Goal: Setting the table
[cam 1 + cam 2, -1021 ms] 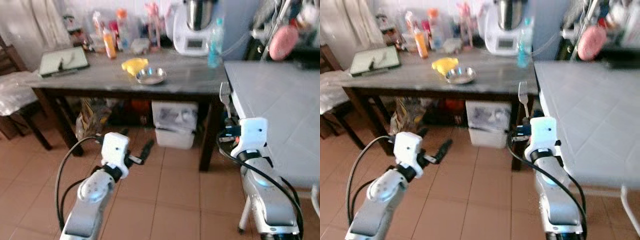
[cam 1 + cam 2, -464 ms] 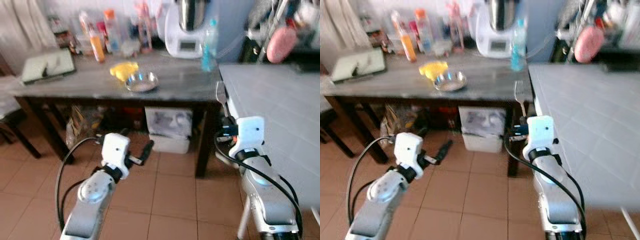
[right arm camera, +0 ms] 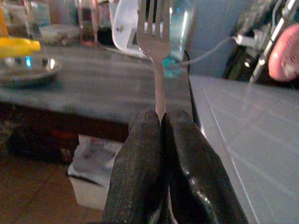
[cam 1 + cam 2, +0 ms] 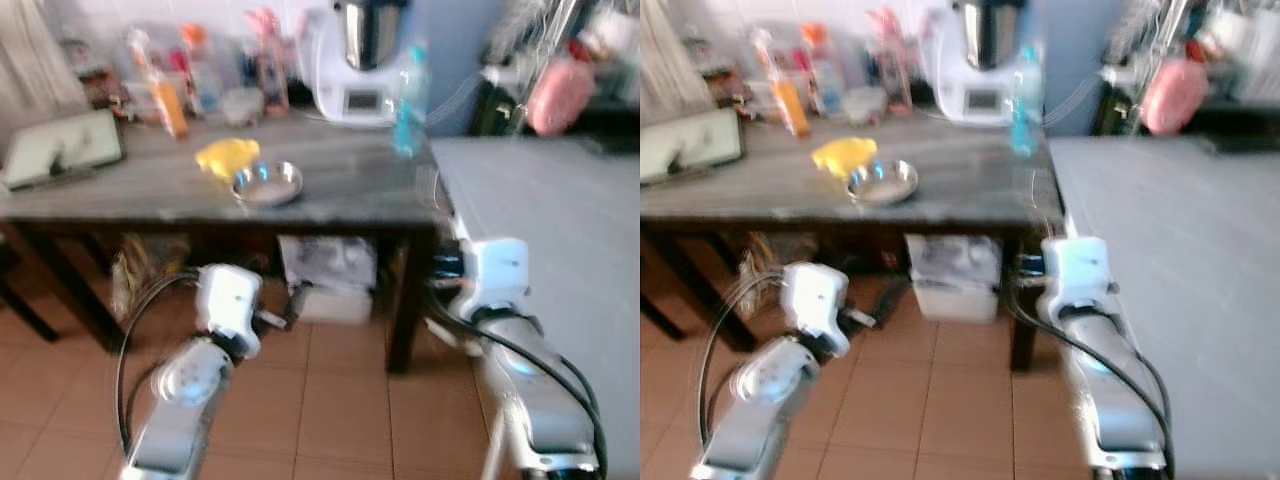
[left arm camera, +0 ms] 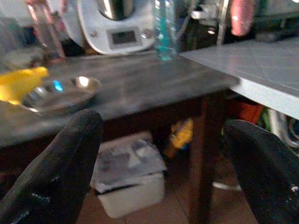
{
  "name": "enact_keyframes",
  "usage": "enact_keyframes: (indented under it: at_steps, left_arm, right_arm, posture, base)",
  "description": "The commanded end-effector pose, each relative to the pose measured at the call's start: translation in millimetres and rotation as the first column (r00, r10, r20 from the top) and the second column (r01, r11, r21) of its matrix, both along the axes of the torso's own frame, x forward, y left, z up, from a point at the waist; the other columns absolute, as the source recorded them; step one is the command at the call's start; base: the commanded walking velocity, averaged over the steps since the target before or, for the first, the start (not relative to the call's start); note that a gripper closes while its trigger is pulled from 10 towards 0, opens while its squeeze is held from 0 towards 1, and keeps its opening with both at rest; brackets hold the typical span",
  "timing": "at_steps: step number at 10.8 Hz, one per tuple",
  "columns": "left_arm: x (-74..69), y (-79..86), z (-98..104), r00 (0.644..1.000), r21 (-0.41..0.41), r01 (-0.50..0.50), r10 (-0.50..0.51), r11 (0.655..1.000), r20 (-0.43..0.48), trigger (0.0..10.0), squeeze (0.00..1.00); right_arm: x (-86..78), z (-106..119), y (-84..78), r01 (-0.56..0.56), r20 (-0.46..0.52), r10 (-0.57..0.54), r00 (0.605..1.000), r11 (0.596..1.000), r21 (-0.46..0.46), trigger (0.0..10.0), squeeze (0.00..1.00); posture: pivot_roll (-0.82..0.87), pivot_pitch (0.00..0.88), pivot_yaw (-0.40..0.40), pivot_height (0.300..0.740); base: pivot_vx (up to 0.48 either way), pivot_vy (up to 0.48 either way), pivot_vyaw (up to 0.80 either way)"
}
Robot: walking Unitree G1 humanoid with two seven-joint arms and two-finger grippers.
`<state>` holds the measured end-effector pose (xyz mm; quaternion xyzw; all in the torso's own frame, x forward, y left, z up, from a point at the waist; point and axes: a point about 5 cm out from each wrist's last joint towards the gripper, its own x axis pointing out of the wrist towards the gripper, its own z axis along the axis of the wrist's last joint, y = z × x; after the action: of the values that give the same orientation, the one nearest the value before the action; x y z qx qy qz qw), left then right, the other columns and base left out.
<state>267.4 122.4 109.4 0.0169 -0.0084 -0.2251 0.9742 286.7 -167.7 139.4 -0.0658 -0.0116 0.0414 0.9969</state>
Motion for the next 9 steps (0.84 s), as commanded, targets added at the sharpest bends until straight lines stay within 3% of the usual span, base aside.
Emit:
enact_keyframes:
  at_steps: [1,9]
  left_arm:
    - [1.3,11.2,1.9,0.999,0.015,-0.034,0.034,0.999,0.008,10.0,0.0]
    - [0.9,13.2,1.5,0.999,0.022,-0.048,0.048,0.999,0.008,10.0,0.0]
  right_arm:
    - [2.5,8.2,10.6,-0.032,0.034,0.032,0.999,0.999,0.009,10.0,0.0]
    - [1.9,7.2,14.1,-0.051,0.028,0.05,0.998,0.999,0.016,10.0,0.0]
  posture:
    - [0.01,0.0,0.045,0.74]
    - [0.01,0.003,0.047,0.74]
  base:
    - [0.439,0.0,0.0]
    - [0.425,0.0,0.0]
